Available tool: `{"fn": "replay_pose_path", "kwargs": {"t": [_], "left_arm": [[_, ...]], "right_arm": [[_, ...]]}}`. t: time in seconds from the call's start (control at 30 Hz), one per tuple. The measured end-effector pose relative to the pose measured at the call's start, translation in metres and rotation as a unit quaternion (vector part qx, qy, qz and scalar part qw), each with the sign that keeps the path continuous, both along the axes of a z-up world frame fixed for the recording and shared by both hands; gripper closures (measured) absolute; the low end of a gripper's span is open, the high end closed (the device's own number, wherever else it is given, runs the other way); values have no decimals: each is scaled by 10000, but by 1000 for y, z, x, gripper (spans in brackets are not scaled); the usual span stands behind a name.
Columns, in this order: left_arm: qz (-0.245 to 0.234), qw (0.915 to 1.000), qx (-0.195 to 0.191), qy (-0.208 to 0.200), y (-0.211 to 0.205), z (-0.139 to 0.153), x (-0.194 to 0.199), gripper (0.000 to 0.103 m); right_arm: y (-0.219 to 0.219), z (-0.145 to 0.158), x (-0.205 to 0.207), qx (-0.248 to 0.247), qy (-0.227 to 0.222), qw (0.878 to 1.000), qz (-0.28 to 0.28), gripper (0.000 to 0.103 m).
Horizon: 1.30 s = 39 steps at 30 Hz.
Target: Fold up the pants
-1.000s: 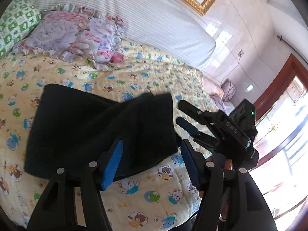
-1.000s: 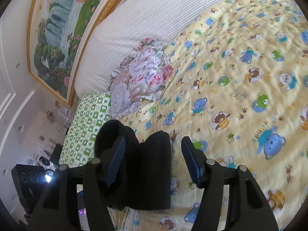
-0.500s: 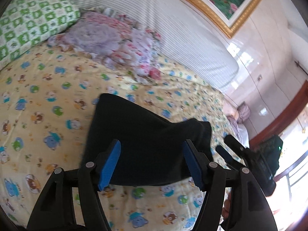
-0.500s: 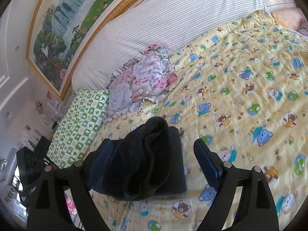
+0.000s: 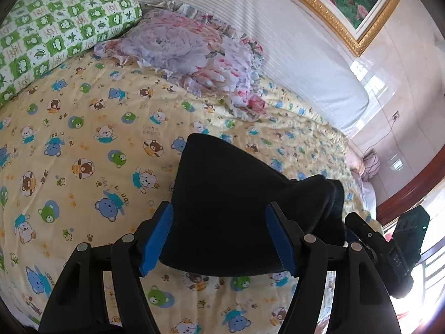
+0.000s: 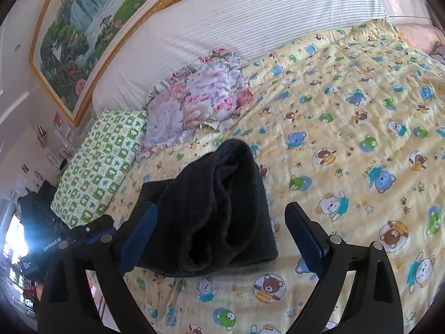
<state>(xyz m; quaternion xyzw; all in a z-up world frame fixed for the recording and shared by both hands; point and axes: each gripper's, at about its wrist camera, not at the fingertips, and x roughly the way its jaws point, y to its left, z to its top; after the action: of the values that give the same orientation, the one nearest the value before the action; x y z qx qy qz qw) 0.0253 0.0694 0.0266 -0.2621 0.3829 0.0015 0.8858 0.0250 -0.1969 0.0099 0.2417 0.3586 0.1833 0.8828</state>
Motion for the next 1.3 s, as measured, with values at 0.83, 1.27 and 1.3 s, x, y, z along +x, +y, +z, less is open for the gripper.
{"fn": "replay_pose_path", "kwargs": {"t": [0.83,1.27,1.3], "left_arm": [[-58,9987,-29,511,0,-31,26,28],[12,9975,-119,692,6,-53,35,15],[32,9974,-106,710,6,-54,35,15]], "right_arm": [[3,-31,13,4,449,9989,94,10],[-8,-47,13,-158,440,9988,133,10],[-7,-46,12,-180,417,9989,139,10]]}}
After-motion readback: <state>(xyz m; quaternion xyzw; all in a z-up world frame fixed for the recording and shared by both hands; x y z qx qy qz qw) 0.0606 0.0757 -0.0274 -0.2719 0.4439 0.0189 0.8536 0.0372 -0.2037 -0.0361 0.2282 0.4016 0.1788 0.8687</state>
